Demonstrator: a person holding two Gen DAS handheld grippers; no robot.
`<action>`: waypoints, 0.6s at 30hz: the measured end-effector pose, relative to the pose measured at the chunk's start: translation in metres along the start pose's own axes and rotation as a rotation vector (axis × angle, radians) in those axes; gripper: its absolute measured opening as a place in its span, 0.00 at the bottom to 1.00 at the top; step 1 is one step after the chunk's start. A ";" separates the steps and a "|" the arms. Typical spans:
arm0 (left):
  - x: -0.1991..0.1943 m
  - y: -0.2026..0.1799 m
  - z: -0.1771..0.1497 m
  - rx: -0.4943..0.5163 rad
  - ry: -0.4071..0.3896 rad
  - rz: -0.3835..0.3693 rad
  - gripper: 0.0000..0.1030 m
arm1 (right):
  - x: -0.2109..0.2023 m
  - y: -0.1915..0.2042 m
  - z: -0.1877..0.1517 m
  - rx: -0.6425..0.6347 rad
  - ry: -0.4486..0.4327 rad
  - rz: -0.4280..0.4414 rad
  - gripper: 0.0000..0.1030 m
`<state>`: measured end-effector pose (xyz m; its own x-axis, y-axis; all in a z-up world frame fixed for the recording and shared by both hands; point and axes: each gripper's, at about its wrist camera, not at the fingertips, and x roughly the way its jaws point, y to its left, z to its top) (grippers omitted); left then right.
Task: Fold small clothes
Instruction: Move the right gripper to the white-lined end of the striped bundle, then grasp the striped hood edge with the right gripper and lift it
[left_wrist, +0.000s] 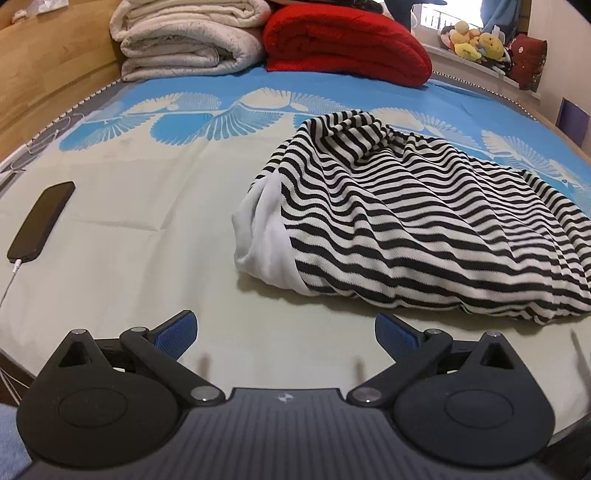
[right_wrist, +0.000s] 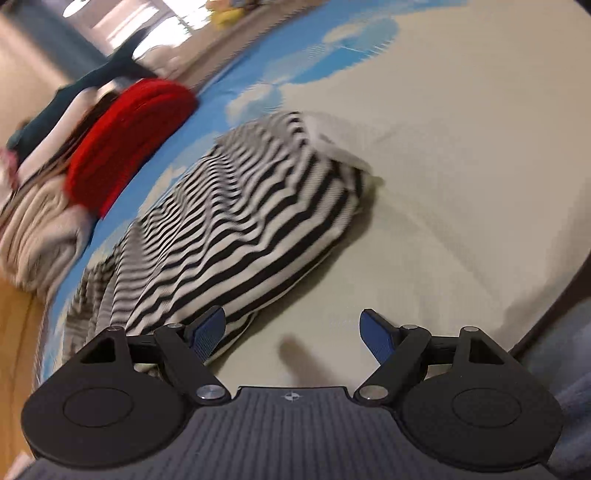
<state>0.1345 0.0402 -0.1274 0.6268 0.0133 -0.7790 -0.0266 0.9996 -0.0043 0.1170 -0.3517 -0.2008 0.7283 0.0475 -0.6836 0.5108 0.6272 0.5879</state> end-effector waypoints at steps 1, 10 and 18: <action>0.002 0.003 0.005 -0.004 0.006 -0.007 0.99 | 0.003 -0.002 0.003 0.038 -0.005 0.004 0.79; 0.030 0.043 0.046 -0.054 -0.036 0.102 0.99 | 0.039 -0.001 0.025 0.281 -0.052 0.088 0.82; 0.061 0.080 0.055 -0.267 0.075 0.092 0.99 | 0.044 -0.014 0.060 0.426 -0.121 0.234 0.20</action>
<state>0.2130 0.1221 -0.1410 0.5532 0.0917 -0.8280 -0.2912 0.9525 -0.0891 0.1689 -0.4049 -0.2133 0.8806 0.0427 -0.4720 0.4501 0.2364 0.8611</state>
